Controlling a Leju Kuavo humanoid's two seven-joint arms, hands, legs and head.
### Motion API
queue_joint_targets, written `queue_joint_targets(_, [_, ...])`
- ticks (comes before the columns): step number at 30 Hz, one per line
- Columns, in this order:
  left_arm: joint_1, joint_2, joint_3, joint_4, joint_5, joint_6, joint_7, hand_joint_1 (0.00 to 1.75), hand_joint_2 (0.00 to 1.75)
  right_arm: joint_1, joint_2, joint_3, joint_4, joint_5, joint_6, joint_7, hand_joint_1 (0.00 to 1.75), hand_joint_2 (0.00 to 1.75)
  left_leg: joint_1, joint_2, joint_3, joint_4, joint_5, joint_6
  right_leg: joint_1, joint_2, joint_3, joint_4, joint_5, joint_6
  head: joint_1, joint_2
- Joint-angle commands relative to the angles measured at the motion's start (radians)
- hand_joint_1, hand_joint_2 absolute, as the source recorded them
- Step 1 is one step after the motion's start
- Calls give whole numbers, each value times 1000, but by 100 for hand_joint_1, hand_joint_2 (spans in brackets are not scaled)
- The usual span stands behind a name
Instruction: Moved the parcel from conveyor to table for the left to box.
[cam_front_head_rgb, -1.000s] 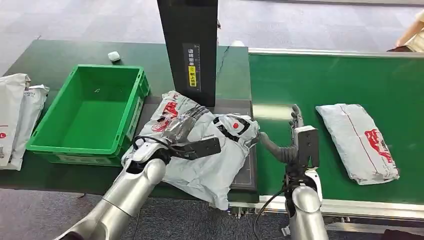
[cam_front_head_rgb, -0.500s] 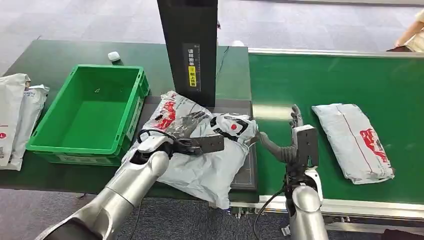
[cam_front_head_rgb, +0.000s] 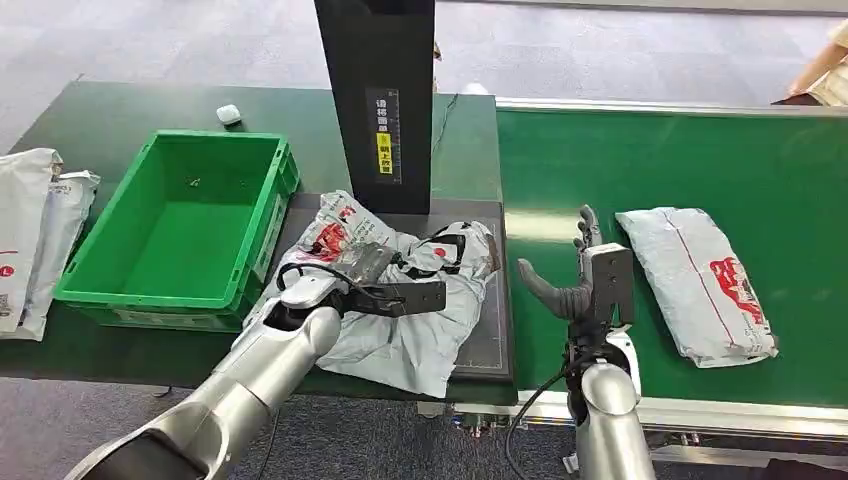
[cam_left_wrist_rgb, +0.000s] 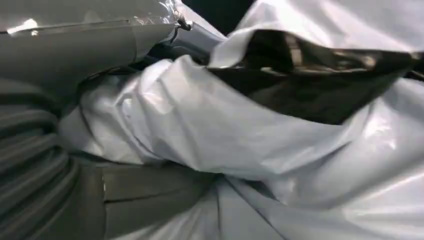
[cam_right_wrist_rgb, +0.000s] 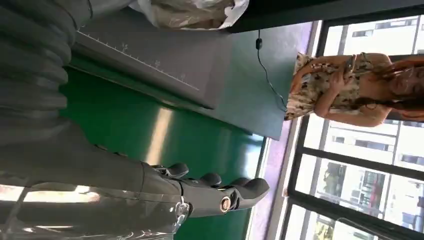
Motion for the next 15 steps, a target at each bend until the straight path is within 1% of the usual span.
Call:
queue_joint_targets(1, [20, 23, -51, 119, -14, -12, -22, 175, 175, -43, -18, 9, 77, -20, -6, -7, 0, 175, 0, 5, 8, -5, -1, -1, 0, 5, 6, -4, 1, -2, 0, 0])
queue_joint_targets(2, [19, 21, -51, 118, -14, -11, -23, 175, 175, -41, -19, 8, 77, -20, -6, -8, 0, 175, 0, 4, 6, -3, -1, 0, 0, 3, 5, -3, 0, -1, 0, 0])
queue_joint_targets(3, [15, 20, -49, 117, -11, -7, -29, 175, 175, -35, -20, 7, 69, -21, -7, -9, 0, 175, 0, 4, 7, -4, -1, 0, 0, 3, 6, -4, 1, -1, 0, 0])
queue_joint_targets(4, [11, 19, -44, 105, 0, 24, -52, 175, 175, -21, -23, 5, 52, -24, -11, -11, 0, 175, 0, 3, 7, -3, -1, 0, 0, 3, 6, -3, 0, -1, 0, 0])
queue_joint_targets(5, [5, 19, -29, 80, 24, 74, -88, 175, 175, 4, -28, 0, 23, -27, -17, -15, 0, 175, 0, 3, 8, -4, 0, 0, 0, 3, 7, -4, 0, -2, 0, 0])
queue_joint_targets(6, [1, 24, -23, 50, 36, 113, -107, 175, 175, 24, -32, -4, -3, -27, -19, -16, 0, 175, 0, 1, 6, -2, 0, 0, 0, 1, 6, -2, 0, -1, 0, 0])
queue_joint_targets(8, [2, 43, -1, -56, 68, 217, -169, 175, 175, 65, -39, -21, -53, -26, -23, -16, 0, 175, 0, 1, 7, -3, 0, 0, 1, 0, 7, -4, 0, -2, 0, 0])
queue_joint_targets(9, [29, 58, 28, -166, 103, 304, -213, 175, 175, 85, -40, -30, -82, -28, -28, -15, 0, 175, 0, -1, 5, -2, 0, 0, 1, -2, 5, -2, -1, -1, 0, 0])
queue_joint_targets(10, [48, 85, 28, -277, 100, 324, -213, 175, 175, 98, -44, -37, -104, -29, -30, -16, 0, 175, 0, -2, 5, -2, 0, 0, 1, -3, 5, -2, -1, -1, 0, 0])
queue_joint_targets(11, [78, 123, 25, -446, 59, 389, -204, 175, 175, 118, -47, -50, -132, -38, -31, -19, 0, 175, 0, -2, 6, -2, 0, 0, 1, -3, 6, -3, -1, -2, 0, 0])
queue_joint_targets(12, [113, 144, 48, -586, 99, 416, -229, 175, 175, 123, -50, -55, -145, -46, -30, -21, 0, 175, 0, -1, 2, 0, -1, 0, 0, -2, 2, 0, -2, -1, 0, 0])
queue_joint_targets(13, [141, 181, 46, -733, 71, 374, -194, 175, 175, 124, -53, -61, -151, -52, -27, -20, 0, 175, 0, -1, 2, 0, -2, 0, 1, -2, 2, 0, -2, -1, 1, 0])
queue_joint_targets(14, [148, 187, 48, -764, 71, 352, -188, 175, 175, 123, -53, -62, -151, -52, -26, -20, 0, 175, 0, 1, 0, 1, -1, 0, 0, 0, -1, 1, -2, -1, 0, 0])
queue_joint_targets(15, [151, 190, 49, -777, 71, 344, -186, 175, 175, 122, -52, -62, -150, -52, -26, -20, 0, 175, 0, 1, 1, 1, -3, 0, 0, 0, 1, 1, -3, -1, 0, 0])
